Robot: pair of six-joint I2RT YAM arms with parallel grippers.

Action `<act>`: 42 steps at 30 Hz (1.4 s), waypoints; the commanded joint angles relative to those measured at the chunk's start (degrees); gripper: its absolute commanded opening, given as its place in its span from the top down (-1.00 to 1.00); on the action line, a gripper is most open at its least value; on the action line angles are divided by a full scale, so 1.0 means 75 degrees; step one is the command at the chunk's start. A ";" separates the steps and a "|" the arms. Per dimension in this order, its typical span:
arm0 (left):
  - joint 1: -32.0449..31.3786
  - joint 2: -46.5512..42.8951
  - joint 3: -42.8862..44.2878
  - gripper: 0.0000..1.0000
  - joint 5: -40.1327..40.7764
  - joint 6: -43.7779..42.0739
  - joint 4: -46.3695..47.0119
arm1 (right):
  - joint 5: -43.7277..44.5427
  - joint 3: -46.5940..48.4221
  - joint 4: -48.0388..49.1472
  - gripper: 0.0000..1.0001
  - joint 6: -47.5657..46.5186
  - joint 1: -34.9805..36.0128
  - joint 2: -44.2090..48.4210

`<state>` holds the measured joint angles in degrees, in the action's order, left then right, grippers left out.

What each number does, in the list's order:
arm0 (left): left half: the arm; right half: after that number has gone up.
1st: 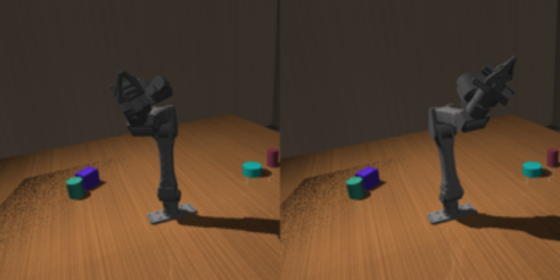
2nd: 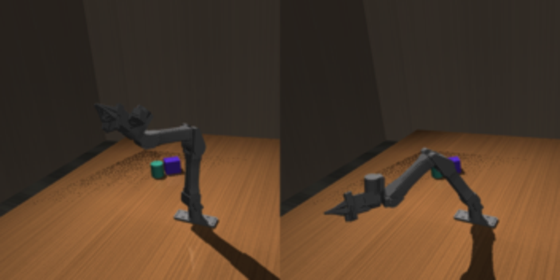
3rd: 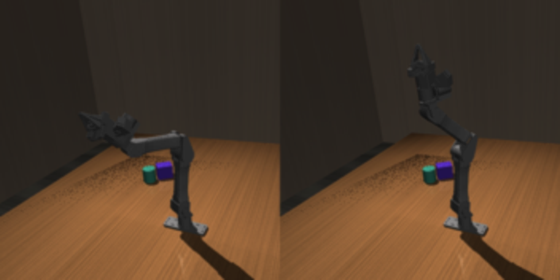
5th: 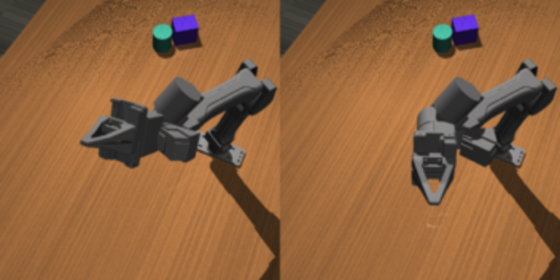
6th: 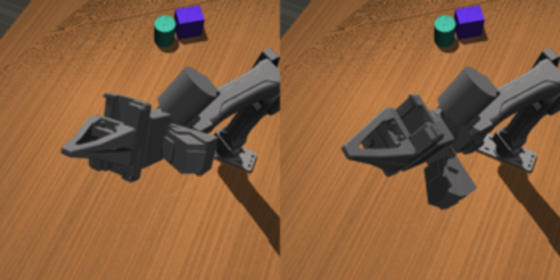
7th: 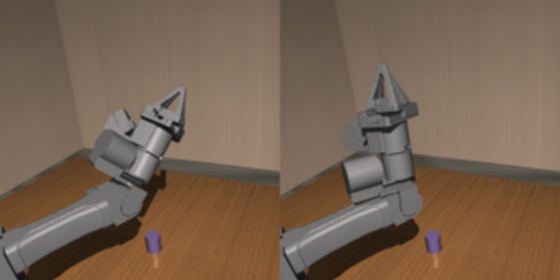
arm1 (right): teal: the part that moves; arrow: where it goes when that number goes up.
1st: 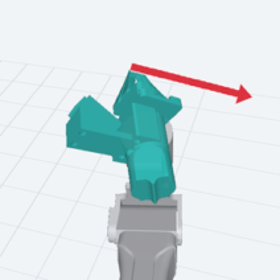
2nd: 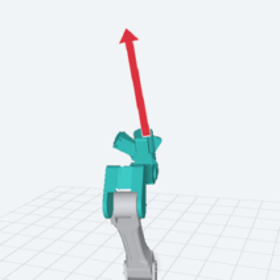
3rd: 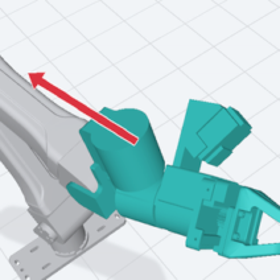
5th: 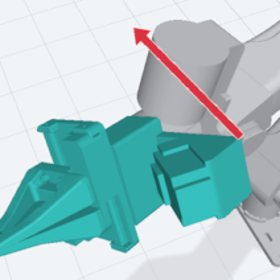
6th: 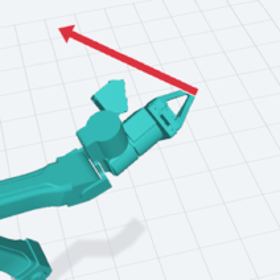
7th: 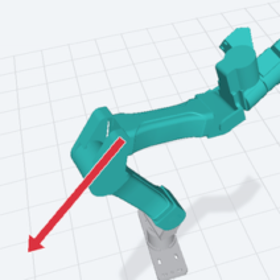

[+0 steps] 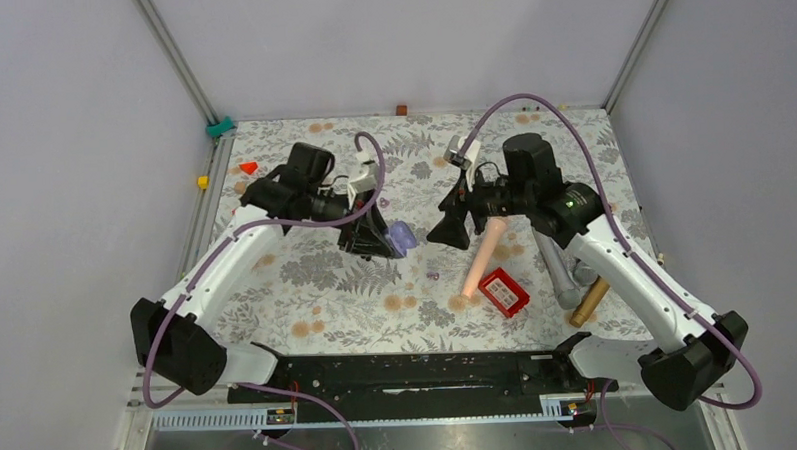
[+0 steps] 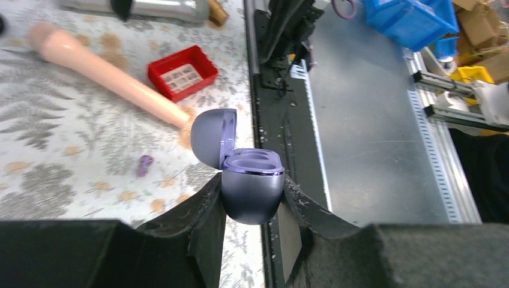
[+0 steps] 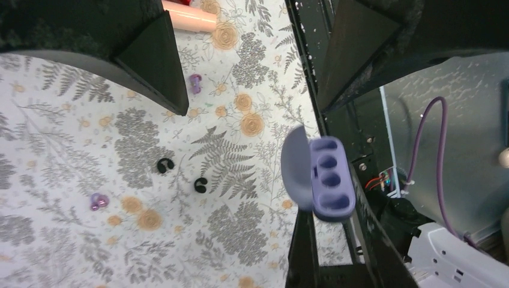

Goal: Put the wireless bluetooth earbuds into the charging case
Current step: Open the charging case, then pick up the earbud from the center of the board.

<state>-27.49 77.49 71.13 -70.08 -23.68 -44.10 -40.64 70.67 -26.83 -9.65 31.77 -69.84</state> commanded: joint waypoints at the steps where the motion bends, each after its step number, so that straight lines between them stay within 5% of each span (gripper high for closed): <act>1: 0.0852 -0.0088 0.0871 1.00 -0.0311 -0.1553 -0.1528 | 0.0478 0.0582 -0.0133 -0.76 -0.0118 -0.0029 0.0116; 10: 0.2887 -0.0159 0.0402 1.00 -0.1502 -0.3885 -0.3139 | 0.1661 0.0989 0.0280 -0.65 0.1228 -0.0029 -0.1908; 16: 0.3474 0.0236 0.0865 1.00 -0.1256 -0.7278 -0.6353 | 0.2165 0.1843 -0.0014 -0.56 0.1014 -0.0018 -0.3888; 20: 0.4015 0.0267 0.0720 1.00 -0.1137 -0.7297 -0.6413 | 0.2427 0.2862 -0.1324 -0.45 0.1076 -0.0029 -0.4867; 25: 0.4151 0.0494 0.0537 1.00 -0.1399 -0.7440 -0.6427 | 0.1641 0.1991 -0.1396 -0.34 0.1042 -0.0021 -0.4595; 33: 0.4142 0.0696 0.0370 1.00 -0.1459 -0.7364 -0.6439 | 0.1952 0.1020 -0.1692 -0.07 -0.0632 0.0162 -0.3985; 42: 0.4017 0.0989 0.0586 1.00 -0.1301 -0.7033 -0.6441 | 0.2980 0.0895 -0.1737 0.02 -0.1739 0.0982 -0.4241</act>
<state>3.03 84.88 74.06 -77.80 -75.94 -89.91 -23.44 77.30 -38.98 -17.34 36.40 -101.73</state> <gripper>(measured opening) 0.333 0.495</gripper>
